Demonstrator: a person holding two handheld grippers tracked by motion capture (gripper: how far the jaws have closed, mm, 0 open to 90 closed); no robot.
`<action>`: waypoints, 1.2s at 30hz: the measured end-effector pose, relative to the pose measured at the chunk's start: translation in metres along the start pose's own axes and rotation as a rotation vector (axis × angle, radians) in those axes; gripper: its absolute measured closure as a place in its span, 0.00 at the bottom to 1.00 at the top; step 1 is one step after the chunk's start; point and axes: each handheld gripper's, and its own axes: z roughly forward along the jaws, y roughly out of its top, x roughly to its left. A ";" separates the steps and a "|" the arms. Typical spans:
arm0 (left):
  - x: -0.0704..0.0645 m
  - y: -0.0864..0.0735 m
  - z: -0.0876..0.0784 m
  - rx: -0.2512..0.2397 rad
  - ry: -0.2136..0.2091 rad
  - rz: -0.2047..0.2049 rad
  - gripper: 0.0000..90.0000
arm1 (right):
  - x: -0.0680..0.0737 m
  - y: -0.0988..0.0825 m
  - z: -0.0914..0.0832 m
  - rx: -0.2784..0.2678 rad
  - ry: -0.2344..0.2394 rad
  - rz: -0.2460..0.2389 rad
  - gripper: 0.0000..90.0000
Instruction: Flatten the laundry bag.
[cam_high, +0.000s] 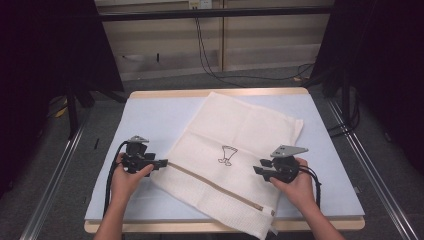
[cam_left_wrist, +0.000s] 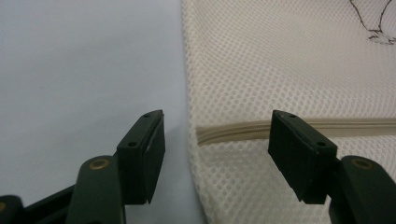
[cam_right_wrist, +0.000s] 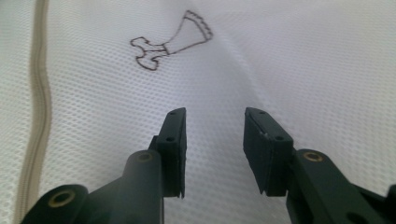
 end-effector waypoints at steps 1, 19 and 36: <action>-0.002 0.001 0.002 0.001 -0.005 -0.007 0.41 | -0.003 -0.002 -0.002 -0.004 -0.014 0.008 0.66; -0.002 0.020 0.028 0.031 -0.024 0.014 0.38 | -0.023 -0.025 -0.037 0.001 -0.156 0.058 0.60; -0.010 0.022 0.034 0.048 0.065 0.046 0.66 | -0.026 -0.047 -0.039 0.054 -0.159 0.119 0.68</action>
